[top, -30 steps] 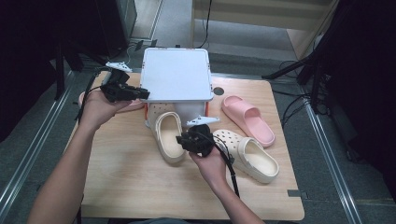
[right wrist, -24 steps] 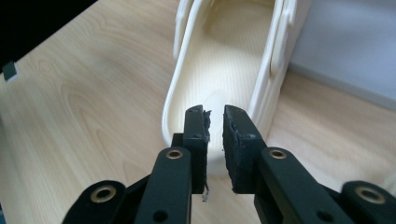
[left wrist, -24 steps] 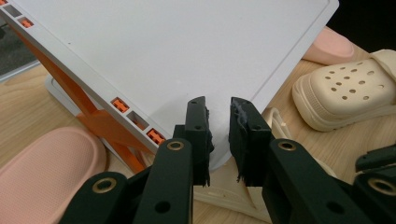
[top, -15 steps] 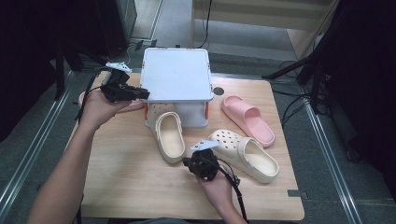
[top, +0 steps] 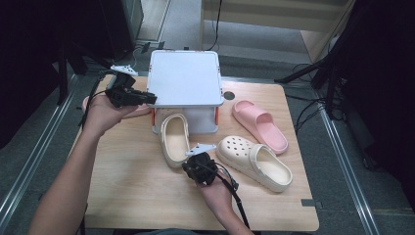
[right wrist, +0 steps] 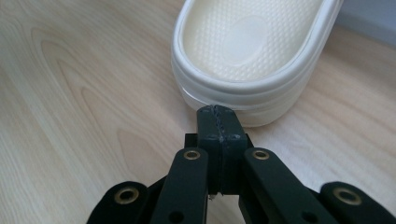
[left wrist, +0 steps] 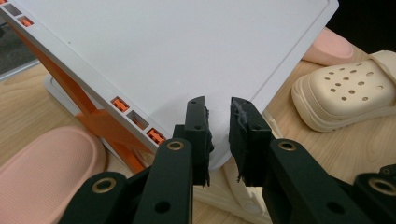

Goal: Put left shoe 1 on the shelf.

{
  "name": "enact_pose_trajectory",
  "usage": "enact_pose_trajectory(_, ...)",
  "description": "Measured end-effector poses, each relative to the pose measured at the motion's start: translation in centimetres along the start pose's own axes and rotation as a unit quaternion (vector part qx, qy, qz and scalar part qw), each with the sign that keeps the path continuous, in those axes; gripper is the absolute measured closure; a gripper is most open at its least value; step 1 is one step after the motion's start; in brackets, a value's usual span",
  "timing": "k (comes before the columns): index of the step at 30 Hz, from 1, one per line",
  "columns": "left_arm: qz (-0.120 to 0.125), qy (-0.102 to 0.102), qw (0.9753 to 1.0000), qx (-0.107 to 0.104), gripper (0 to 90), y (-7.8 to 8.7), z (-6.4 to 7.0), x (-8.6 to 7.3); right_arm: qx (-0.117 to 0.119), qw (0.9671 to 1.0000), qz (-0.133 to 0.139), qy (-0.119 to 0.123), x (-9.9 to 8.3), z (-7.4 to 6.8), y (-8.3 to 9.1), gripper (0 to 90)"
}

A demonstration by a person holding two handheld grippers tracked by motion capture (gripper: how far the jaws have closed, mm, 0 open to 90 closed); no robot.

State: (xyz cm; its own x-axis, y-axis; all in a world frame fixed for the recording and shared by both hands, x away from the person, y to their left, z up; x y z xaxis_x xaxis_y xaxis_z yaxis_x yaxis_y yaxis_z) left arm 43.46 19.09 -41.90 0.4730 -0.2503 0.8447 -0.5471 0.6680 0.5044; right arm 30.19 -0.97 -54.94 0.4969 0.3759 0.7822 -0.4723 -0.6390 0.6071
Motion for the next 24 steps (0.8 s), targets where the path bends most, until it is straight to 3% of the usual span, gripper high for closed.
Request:
enact_pose_trajectory(5,0.002,-0.003,1.0,0.002,76.8,0.0,0.0,0.0,0.002,0.9998,0.017,-0.007,1.6,0.2,-0.4,90.0)
enact_pose_trajectory(15,0.003,-0.001,1.0,0.001,76.8,-0.1,0.0,0.0,0.001,0.9995,0.03,-0.009,3.7,1.2,-4.0,90.0)
enact_pose_trajectory(18,0.003,-0.001,1.0,0.002,76.7,-0.1,0.0,0.0,0.014,0.999,0.039,-0.017,4.4,1.5,-4.9,90.0)
enact_pose_trajectory(20,0.003,-0.001,1.0,0.002,76.7,-0.1,0.0,0.0,0.011,0.9987,0.041,-0.028,4.8,1.7,-5.5,90.0)
enact_pose_trajectory(22,0.004,0.0,1.0,0.0,76.6,-0.1,0.1,0.0,0.012,0.9987,0.043,-0.022,5.3,1.9,-6.0,90.0)
enact_pose_trajectory(24,0.004,0.001,1.0,-0.001,76.6,-0.1,0.0,0.0,-0.002,0.9991,0.039,-0.017,5.8,2.3,-6.7,90.0)
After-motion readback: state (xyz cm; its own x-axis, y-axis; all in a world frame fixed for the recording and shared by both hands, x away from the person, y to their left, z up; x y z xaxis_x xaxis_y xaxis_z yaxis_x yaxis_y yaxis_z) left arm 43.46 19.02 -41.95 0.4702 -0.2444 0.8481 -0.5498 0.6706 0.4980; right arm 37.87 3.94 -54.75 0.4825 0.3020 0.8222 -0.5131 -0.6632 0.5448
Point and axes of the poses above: each handheld gripper's, and its own axes: y roughly backward along the jaws, x roughly out of its top, z roughly to its right, the point moved 6 cm from there along -y, roughly forward along the jaws, and after that the axes turned 10 degrees about z, right-handed, at the moved point
